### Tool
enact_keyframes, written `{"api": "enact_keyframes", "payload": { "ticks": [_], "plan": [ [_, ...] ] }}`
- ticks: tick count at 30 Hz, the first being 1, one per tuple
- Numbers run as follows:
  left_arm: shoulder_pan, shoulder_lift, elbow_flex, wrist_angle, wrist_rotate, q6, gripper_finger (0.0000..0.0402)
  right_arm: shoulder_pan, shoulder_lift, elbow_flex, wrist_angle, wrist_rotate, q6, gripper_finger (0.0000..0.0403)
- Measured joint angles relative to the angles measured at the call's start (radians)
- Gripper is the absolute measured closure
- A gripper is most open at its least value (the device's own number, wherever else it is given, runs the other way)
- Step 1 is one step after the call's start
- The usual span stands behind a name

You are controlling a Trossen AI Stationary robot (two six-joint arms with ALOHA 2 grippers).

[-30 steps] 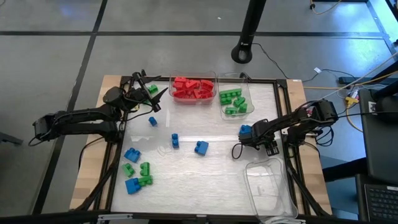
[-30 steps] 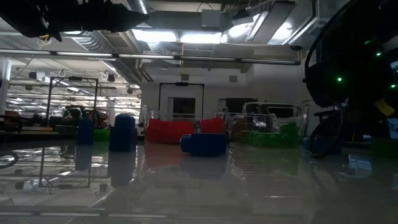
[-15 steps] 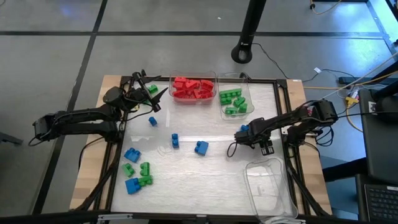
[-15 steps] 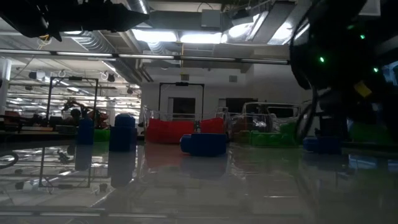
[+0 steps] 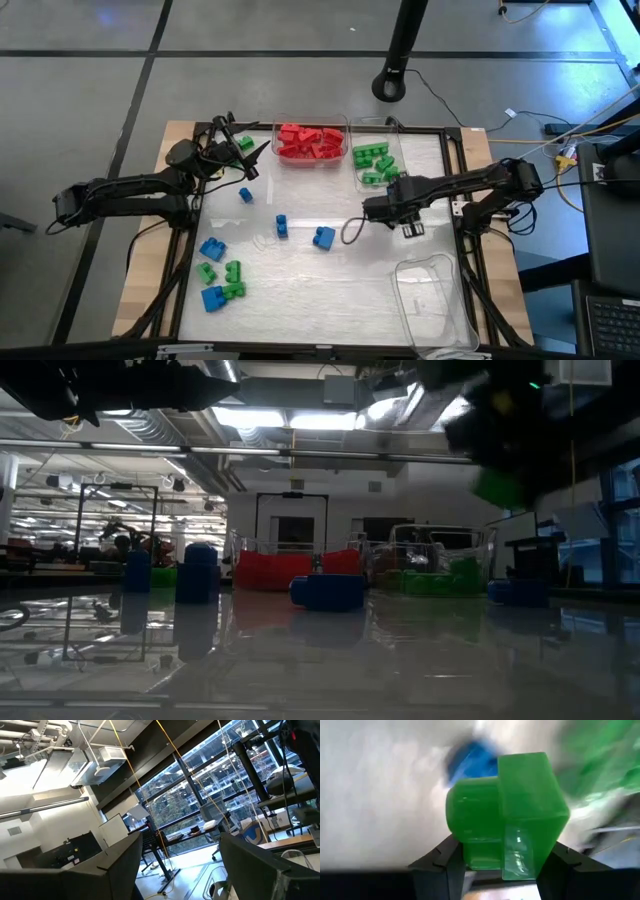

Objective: Sort blocks
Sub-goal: Put the green game piece into the top right transparent bin

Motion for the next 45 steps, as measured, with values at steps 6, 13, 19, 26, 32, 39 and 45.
{"api": "enact_keyframes", "payload": {
  "ticks": [6,13,19,26,32,39,45],
  "plan": [
    [0.000,0.000,0.000,0.000,0.000,-0.002,0.0149,-0.006,0.000,0.123,0.111,0.233,-0.088,0.0216],
    [0.000,0.000,0.000,0.000,0.013,-0.003,0.0149,-0.133,0.000,0.128,0.282,0.378,-0.211,0.0214],
    [0.000,0.000,0.000,0.000,0.034,-0.003,0.0149,-0.272,0.000,0.128,0.395,0.369,-0.305,0.0213],
    [0.000,0.000,0.000,-0.007,0.043,-0.007,0.0149,-0.392,0.012,0.128,0.466,0.297,-0.303,0.0192],
    [0.000,0.000,0.000,-0.008,0.071,-0.011,0.0149,-0.442,0.013,0.128,0.474,0.167,-0.267,0.0116],
    [0.000,0.000,0.001,-0.010,0.142,-0.050,0.0149,-0.341,-0.053,0.128,0.471,0.119,-0.258,0.0080],
    [-0.041,0.037,0.051,-0.082,0.199,-0.118,0.0149,-0.116,-0.104,0.020,0.779,0.134,-0.375,0.0087]
  ]
}}
